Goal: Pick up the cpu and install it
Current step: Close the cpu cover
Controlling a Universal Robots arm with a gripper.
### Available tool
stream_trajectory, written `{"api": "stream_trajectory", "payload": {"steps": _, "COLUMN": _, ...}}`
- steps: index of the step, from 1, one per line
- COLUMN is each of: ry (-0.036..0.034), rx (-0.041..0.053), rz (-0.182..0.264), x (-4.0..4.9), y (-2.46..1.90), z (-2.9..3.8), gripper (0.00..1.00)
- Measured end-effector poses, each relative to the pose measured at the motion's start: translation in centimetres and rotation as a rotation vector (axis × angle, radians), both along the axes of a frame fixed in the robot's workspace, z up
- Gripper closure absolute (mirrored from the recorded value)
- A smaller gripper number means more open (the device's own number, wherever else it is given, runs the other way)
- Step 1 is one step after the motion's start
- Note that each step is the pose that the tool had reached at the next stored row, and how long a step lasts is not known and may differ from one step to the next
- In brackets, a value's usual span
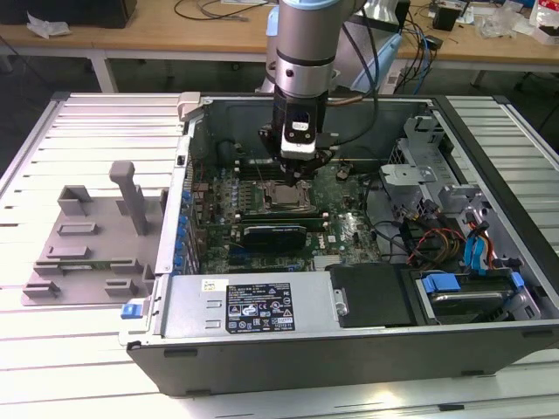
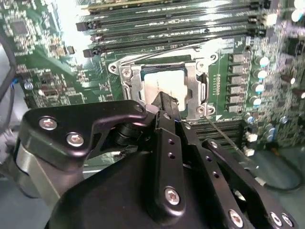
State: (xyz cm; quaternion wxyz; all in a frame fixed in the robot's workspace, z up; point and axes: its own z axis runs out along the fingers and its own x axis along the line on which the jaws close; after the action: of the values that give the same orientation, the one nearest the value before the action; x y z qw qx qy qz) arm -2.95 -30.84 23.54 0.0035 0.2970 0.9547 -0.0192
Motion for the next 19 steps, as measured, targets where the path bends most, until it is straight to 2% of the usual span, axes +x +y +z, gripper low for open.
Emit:
{"api": "stream_trajectory", "payload": {"steps": 2, "ry": -0.0001, "rx": 0.0001, "rz": 0.089, "x": 0.00, "y": 0.00, "z": -0.01, "gripper": 0.89}}
{"api": "stream_trajectory", "payload": {"steps": 4, "ry": 0.0000, "rx": 0.0000, "rz": 0.147, "x": 0.00, "y": 0.00, "z": -0.01, "gripper": 0.89}}
{"api": "stream_trajectory", "payload": {"steps": 6, "ry": 0.0000, "rx": -0.0001, "rz": 0.262, "x": 0.00, "y": 0.00, "z": -0.03, "gripper": 0.89}}
{"api": "stream_trajectory", "payload": {"steps": 10, "ry": 0.0000, "rx": -0.0001, "rz": 0.363, "x": 0.00, "y": 0.00, "z": -0.05, "gripper": 0.89}}
{"api": "stream_trajectory", "payload": {"steps": 13, "ry": 0.0001, "rx": 0.0000, "rz": 0.462, "x": 0.00, "y": 0.00, "z": -0.08, "gripper": 0.89}}
{"api": "stream_trajectory", "payload": {"steps": 14, "ry": 0.0000, "rx": -0.0001, "rz": 0.480, "x": 0.00, "y": 0.00, "z": -0.09, "gripper": 0.89}}
{"api": "stream_trajectory", "payload": {"steps": 17, "ry": 0.0007, "rx": -0.0022, "rz": 0.589, "x": -0.03, "y": 0.01, "z": -0.13, "gripper": 0.89}}
{"api": "stream_trajectory", "payload": {"steps": 19, "ry": 0.0019, "rx": -0.0100, "rz": 0.591, "x": -0.25, "y": 0.00, "z": -0.14, "gripper": 0.89}}
